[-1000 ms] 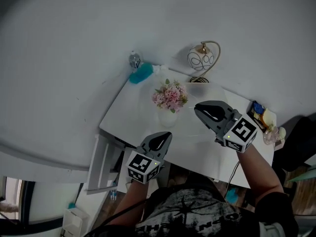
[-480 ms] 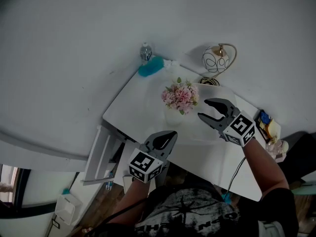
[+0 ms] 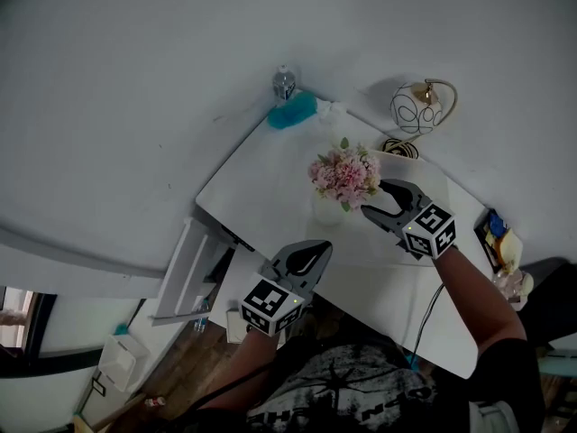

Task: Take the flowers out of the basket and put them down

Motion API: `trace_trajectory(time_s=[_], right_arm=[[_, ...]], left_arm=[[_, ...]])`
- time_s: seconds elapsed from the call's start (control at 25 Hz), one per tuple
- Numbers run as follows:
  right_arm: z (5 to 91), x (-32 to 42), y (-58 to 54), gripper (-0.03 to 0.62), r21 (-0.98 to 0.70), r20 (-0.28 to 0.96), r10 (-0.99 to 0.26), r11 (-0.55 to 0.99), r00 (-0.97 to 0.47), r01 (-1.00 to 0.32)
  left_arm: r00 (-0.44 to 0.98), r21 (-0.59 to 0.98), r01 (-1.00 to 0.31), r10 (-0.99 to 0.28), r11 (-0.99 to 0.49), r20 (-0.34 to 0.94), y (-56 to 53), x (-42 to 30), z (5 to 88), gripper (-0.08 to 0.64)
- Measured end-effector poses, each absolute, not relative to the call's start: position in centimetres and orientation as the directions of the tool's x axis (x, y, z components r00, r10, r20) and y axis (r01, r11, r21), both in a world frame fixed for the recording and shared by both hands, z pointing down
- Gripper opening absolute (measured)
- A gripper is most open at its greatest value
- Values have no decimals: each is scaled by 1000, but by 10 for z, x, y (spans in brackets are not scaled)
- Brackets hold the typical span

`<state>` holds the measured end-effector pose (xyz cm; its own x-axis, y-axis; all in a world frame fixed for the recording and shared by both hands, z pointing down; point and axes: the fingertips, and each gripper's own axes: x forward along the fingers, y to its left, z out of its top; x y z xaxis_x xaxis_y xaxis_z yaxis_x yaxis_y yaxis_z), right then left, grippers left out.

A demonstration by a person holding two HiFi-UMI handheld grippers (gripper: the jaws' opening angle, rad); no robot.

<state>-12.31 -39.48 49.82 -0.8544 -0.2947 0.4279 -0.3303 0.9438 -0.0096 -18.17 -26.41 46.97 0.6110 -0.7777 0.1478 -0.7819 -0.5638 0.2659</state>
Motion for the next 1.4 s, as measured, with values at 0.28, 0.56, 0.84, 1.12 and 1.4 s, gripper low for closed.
trace_trajectory(time_s=[0.28, 0.56, 0.84, 1.12, 1.4], right_arm=[[519, -147, -403, 320, 7, 383, -281, 953, -880, -301], [535, -167, -404, 336, -75, 354, -216, 963, -910, -258], [544, -179, -413, 357, -93, 328, -184, 970, -927, -226], [545, -195, -417, 362, -111, 300, -168, 971, -939, -209], [545, -211, -416, 360, -103, 286, -144, 978, -947, -180]], left_arm=[[599, 271, -792, -782, -548, 171, -262, -181, 481, 15], [604, 265, -787, -782, -557, 154, -259, -182, 479, 15], [612, 254, -783, -778, -568, 146, -259, -180, 478, 15], [602, 252, -790, -787, -559, 140, -262, -184, 477, 15], [600, 251, -790, -789, -559, 130, -265, -187, 474, 15]])
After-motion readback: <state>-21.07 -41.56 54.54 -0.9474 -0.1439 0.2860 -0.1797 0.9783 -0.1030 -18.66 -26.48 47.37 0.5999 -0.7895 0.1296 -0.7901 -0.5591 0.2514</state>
